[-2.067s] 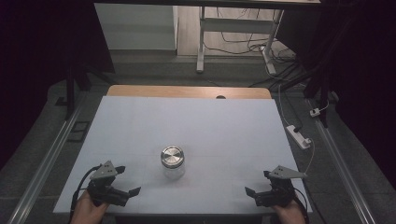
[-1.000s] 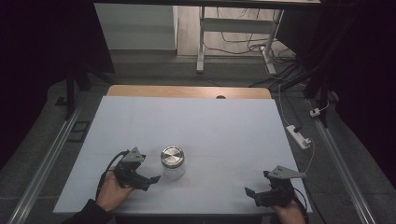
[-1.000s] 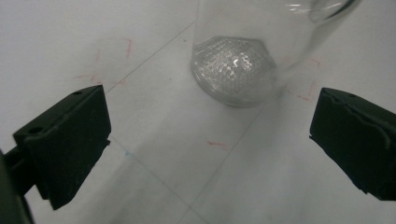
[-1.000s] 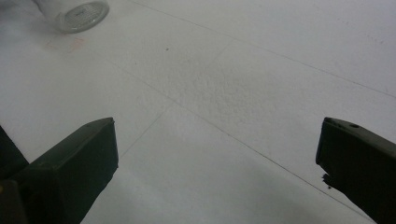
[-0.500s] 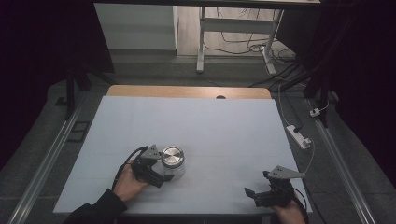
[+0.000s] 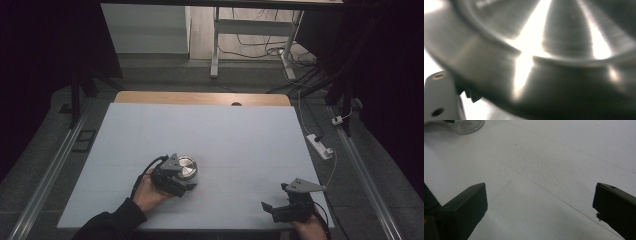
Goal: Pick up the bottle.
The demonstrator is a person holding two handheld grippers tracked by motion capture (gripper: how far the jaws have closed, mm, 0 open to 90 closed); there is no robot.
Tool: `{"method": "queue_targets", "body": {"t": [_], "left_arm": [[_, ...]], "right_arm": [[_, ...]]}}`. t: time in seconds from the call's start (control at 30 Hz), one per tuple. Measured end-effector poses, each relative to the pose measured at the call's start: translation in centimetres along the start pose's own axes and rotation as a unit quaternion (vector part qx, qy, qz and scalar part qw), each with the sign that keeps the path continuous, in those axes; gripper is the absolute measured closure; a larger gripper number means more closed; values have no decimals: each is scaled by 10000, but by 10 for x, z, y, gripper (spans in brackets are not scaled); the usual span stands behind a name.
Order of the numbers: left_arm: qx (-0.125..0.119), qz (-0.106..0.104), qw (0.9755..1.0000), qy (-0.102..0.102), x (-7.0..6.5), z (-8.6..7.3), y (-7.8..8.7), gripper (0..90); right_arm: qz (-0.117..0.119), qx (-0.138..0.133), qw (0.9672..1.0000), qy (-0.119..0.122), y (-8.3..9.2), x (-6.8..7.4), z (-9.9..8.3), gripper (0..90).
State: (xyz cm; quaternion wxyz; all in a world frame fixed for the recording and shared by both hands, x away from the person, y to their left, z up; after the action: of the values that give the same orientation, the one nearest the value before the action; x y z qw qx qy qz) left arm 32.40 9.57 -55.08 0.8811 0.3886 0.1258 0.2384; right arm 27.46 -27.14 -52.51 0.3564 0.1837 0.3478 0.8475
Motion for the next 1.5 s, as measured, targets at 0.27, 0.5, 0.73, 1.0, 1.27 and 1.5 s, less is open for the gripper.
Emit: {"method": "queue_targets", "body": {"t": [0.27, 0.5, 0.73, 1.0, 1.27, 1.5], "left_arm": [[97, 114, 9998, 112, -2, 1, 2, 155], [80, 95, 9998, 140, -2, 3, 6, 156], [-52, 62, 10000, 51, -7, 9, 13, 156], [-129, -14, 9999, -50, -11, 17, 20, 157], [-223, -88, 9997, -89, -10, 27, 28, 157], [-184, -257, 9994, -173, -15, 35, 30, 157]], "right_arm": [[2, 26, 10000, 55, -1, 1, 0, 0], [-11, 36, 10000, 83, -1, 1, 0, 0], [-10, 48, 10000, 87, -1, 2, 0, 0], [-15, 43, 10000, 85, -1, 2, 0, 0], [-32, -2, 10000, 88, 0, 2, 0, 0], [6, -86, 10000, 26, 1, 2, 2, 0]]}}
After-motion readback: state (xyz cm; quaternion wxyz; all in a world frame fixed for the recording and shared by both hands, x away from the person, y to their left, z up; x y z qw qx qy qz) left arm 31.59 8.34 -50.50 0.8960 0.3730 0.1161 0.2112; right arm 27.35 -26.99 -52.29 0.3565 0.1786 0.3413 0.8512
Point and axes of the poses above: each handheld gripper's, and its own axes: y roughly backward along the jaws, z roughly out of its top, x roughly to its left, the point moved 4 cm from there along -y, roughly forward along the jaws, and after that the axes turned 6 degrees about x, right-handed, at the moved point
